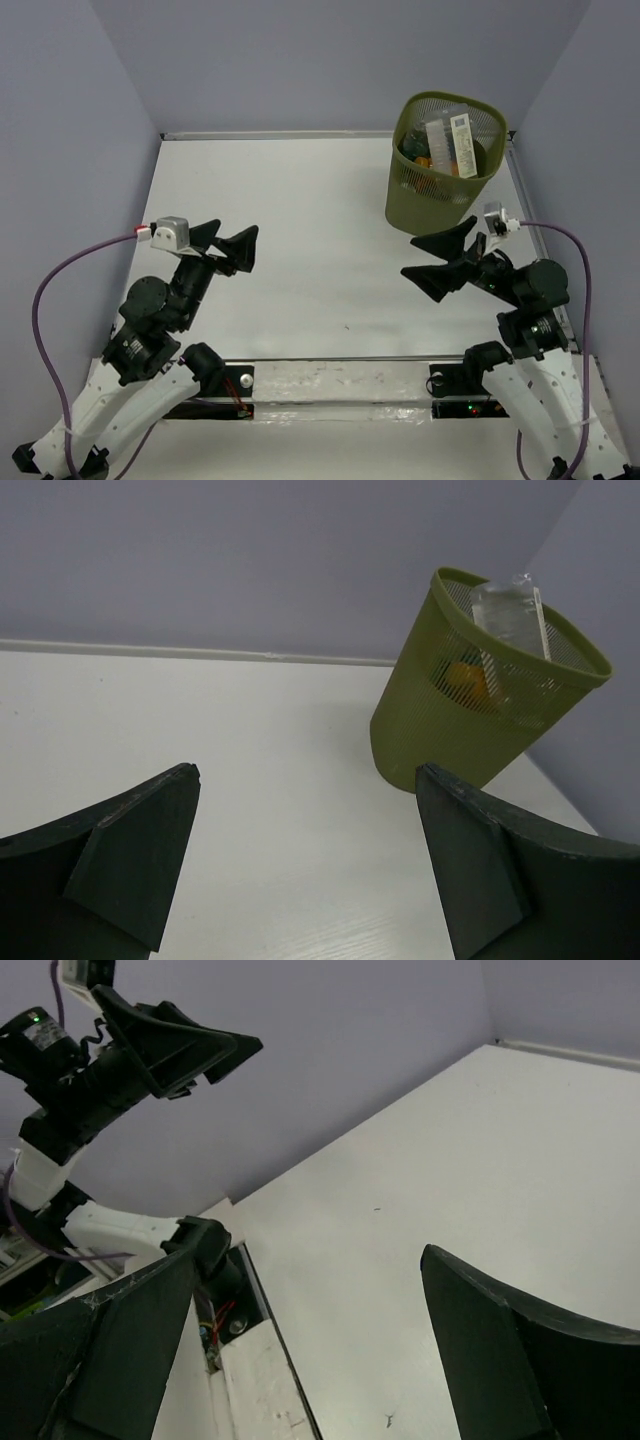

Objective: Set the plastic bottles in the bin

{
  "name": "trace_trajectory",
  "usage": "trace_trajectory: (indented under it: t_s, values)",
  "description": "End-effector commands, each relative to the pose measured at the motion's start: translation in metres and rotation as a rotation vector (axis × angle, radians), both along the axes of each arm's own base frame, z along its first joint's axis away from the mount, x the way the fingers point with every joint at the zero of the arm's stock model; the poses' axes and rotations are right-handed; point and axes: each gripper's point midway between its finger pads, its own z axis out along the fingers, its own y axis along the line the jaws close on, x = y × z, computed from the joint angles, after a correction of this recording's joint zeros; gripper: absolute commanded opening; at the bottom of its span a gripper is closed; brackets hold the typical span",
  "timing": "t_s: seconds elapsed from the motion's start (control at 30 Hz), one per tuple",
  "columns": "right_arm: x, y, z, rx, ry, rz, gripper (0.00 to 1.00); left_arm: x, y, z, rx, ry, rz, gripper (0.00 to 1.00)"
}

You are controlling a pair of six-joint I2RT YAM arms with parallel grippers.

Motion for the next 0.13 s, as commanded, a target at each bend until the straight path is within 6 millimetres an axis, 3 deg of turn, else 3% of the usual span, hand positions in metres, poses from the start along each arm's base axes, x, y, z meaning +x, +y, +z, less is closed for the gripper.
trace_trajectory:
  t_s: [0.0, 0.1]
  values:
    - [-0.0188, -0.0084, 0.0294, 0.009, -0.136, -0.025, 1.00, -0.0020, -0.0030, 0.0193, -0.054, -0.035, -0.023, 0.99]
    - [-0.0217, -0.0135, 0.0341, -0.024, -0.146, -0.059, 1.00, -0.0021, -0.0044, 0.0170, -0.068, -0.020, -0.028, 0.99]
